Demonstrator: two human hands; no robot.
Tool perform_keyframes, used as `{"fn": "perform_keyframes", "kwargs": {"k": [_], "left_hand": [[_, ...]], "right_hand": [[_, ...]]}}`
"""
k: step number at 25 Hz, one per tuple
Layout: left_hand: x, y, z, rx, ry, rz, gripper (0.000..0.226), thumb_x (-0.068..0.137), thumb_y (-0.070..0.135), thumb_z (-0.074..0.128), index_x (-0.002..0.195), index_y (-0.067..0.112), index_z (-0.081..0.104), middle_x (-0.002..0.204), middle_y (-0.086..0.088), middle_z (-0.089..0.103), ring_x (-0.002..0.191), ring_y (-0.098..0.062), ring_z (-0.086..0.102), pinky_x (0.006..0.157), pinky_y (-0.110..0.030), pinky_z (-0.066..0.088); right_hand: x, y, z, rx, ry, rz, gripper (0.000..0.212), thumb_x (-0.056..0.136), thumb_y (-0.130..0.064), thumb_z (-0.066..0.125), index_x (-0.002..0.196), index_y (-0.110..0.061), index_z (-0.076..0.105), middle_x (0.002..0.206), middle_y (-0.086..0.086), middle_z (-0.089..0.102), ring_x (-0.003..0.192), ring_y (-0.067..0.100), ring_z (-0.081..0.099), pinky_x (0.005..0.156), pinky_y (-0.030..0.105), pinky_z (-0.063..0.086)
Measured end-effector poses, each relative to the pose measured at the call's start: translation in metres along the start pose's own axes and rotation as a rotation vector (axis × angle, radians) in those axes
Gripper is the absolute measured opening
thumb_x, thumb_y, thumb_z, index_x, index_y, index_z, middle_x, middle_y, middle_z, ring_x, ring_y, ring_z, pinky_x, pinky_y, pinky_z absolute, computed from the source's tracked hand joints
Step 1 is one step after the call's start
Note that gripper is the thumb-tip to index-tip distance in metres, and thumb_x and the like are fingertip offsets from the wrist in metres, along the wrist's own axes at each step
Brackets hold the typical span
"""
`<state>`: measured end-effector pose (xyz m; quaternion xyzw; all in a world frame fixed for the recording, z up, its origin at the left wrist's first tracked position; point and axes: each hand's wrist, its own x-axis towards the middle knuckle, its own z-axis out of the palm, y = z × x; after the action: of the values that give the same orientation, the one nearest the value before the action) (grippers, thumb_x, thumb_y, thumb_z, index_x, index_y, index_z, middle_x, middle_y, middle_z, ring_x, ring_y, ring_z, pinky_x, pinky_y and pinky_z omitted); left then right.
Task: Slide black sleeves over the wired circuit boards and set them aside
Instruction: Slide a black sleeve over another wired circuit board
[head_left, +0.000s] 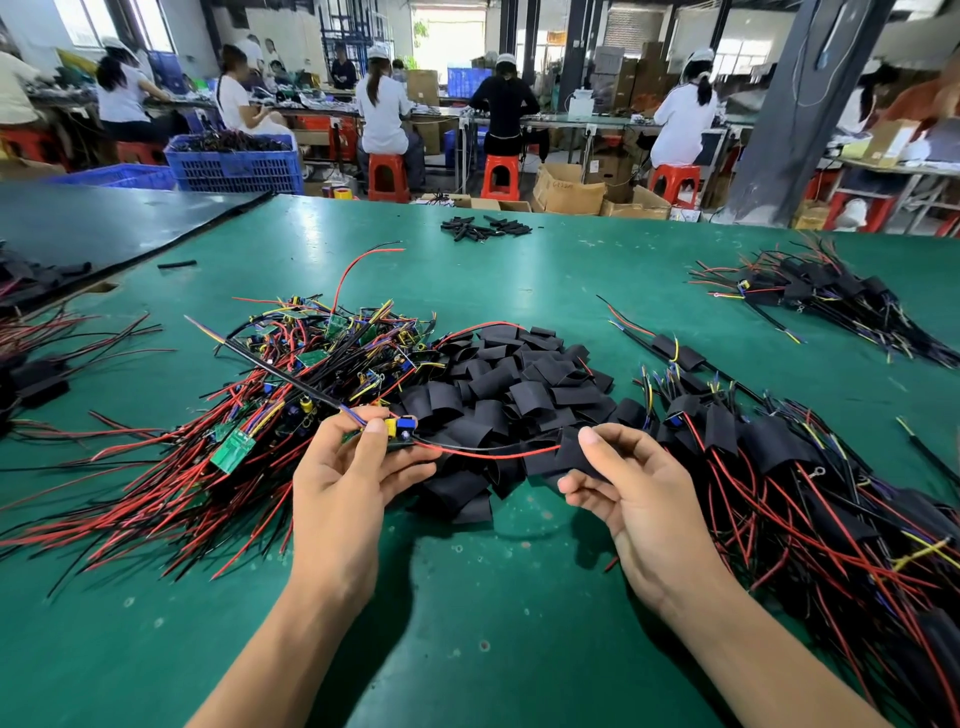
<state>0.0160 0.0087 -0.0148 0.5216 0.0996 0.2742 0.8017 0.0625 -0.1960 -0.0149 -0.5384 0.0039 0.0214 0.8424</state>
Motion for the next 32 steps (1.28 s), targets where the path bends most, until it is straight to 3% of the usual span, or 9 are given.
{"fn": "perform_keyframes", "kwargs": {"k": [13,16,19,23,28,32], "left_hand": [[-0.001,0.001,0.002,-0.022,-0.002,-0.015,0.015,0.104,0.009,0.048,0.097,0.012,0.061,0.084,-0.003,0.073,0.075,-0.035,0.074,0.067,-0.030,0.060],[-0.001,0.000,0.002,-0.016,-0.019,-0.016,0.013,0.104,0.009,0.048,0.098,0.010,0.060,0.085,-0.002,0.073,0.076,-0.035,0.075,0.067,-0.030,0.060],[-0.001,-0.001,0.002,-0.017,-0.022,-0.024,0.012,0.103,0.011,0.049,0.099,0.010,0.060,0.088,-0.005,0.073,0.077,-0.037,0.074,0.069,-0.033,0.061],[-0.005,-0.004,0.005,-0.032,-0.049,-0.067,0.009,0.101,0.012,0.052,0.098,0.010,0.061,0.093,-0.011,0.073,0.083,-0.039,0.074,0.071,-0.036,0.062],[-0.012,-0.010,0.010,0.044,-0.112,-0.118,0.010,0.098,0.014,0.057,0.106,0.011,0.063,0.095,-0.007,0.075,0.083,-0.032,0.075,0.063,-0.028,0.059],[-0.016,-0.014,0.015,-0.061,-0.158,-0.224,0.031,0.081,0.023,0.068,0.109,0.009,0.066,0.098,-0.011,0.076,0.082,-0.028,0.075,0.067,-0.028,0.059]], "right_hand": [[0.000,0.000,0.001,0.058,-0.021,-0.019,0.026,0.073,-0.018,0.073,0.092,-0.008,0.060,0.066,0.007,0.066,0.054,0.020,0.068,0.051,0.024,0.055],[-0.002,0.002,0.000,-0.020,-0.032,-0.037,0.024,0.079,-0.015,0.074,0.096,-0.005,0.061,0.071,0.009,0.064,0.057,0.024,0.068,0.053,0.026,0.054],[-0.004,0.006,0.000,-0.121,-0.044,-0.065,0.019,0.085,-0.010,0.074,0.099,-0.003,0.064,0.068,0.001,0.065,0.057,0.028,0.068,0.053,0.027,0.055],[-0.005,0.008,0.000,-0.189,-0.070,-0.090,0.008,0.085,-0.009,0.077,0.090,-0.013,0.073,0.072,0.001,0.070,0.056,0.028,0.069,0.054,0.027,0.055],[-0.004,0.014,0.000,-0.252,-0.049,-0.099,0.021,0.083,-0.005,0.079,0.098,-0.012,0.067,0.072,0.004,0.070,0.053,0.027,0.066,0.050,0.028,0.051],[-0.004,0.010,0.003,-0.073,0.026,-0.058,0.038,0.078,-0.001,0.080,0.109,-0.010,0.061,0.088,0.010,0.066,0.058,0.026,0.069,0.055,0.027,0.055]]}}
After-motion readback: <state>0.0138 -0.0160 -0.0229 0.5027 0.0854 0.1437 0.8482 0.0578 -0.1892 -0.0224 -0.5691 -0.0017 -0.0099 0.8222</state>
